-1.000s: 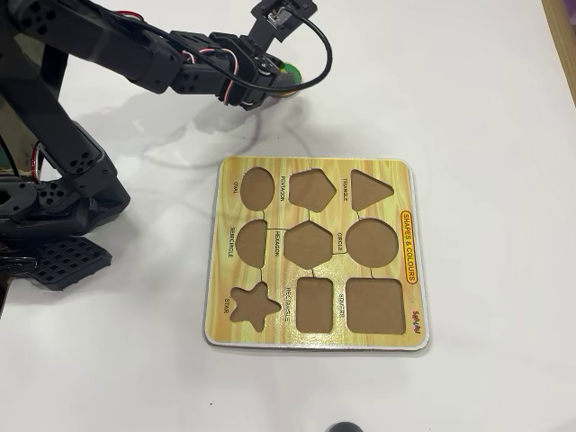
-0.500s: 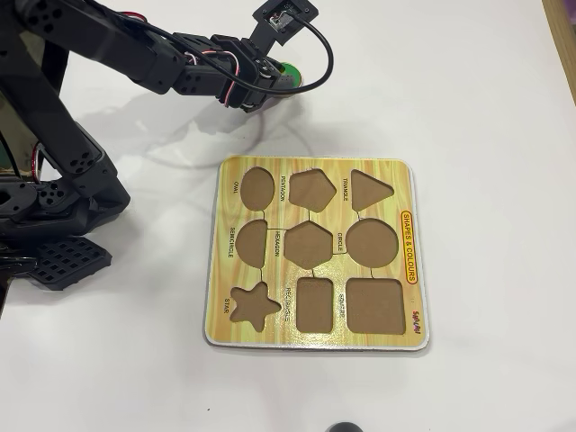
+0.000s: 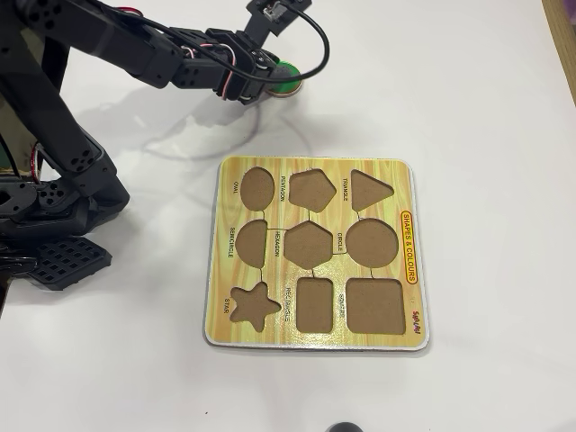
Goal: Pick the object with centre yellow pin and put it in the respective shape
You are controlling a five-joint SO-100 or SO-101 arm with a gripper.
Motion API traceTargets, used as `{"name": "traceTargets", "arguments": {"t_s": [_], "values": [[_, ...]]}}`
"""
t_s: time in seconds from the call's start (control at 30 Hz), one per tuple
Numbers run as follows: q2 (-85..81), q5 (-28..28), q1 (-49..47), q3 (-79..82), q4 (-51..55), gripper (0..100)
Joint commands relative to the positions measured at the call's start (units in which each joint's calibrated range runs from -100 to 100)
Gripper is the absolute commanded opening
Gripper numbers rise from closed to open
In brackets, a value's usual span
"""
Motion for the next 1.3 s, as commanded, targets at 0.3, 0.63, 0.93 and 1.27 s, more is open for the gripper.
{"name": "traceTargets", "arguments": {"t_s": [0.3,0.63,0.93,1.27], "values": [[-0.3,-0.02,0.77,-1.44,0.11,2],[-0.3,-0.02,0.86,-1.44,0.19,1],[-2.47,0.03,0.57,-1.8,-0.67,1],[-13.6,0.09,1.16,2.7,0.19,1]]}}
